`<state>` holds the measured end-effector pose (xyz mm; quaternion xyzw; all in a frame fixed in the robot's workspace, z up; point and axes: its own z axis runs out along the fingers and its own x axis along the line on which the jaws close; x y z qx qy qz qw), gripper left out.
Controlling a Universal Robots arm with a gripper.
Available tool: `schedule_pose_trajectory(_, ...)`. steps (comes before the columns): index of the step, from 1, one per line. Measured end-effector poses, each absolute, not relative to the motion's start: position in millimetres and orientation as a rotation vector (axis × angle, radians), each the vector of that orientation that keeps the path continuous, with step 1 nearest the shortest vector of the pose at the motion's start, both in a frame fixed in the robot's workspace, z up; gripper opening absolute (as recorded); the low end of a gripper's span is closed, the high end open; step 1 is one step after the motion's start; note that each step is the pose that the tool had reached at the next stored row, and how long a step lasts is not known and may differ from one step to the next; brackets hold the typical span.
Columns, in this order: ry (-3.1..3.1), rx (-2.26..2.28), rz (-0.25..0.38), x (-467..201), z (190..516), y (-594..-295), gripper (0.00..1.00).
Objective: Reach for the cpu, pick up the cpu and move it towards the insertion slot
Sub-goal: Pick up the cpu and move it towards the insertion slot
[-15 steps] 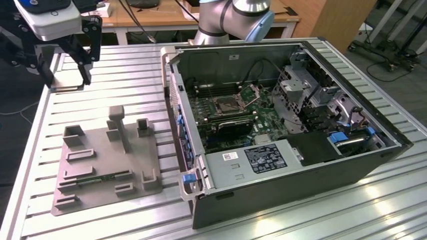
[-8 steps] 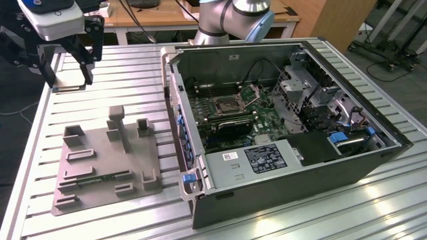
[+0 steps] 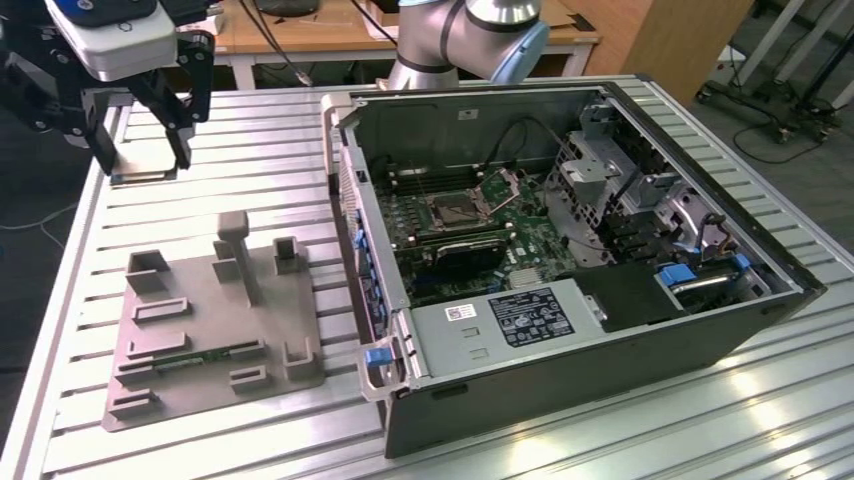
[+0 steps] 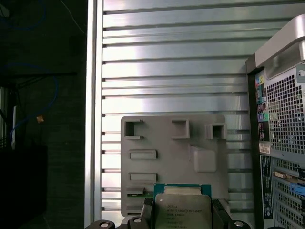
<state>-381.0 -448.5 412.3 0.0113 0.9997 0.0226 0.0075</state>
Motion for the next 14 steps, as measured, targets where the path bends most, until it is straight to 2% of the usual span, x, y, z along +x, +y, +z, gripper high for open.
schedule_pose_trajectory(14,3.125,0.035,0.071,-376.5,412.1,-448.5,0.54)
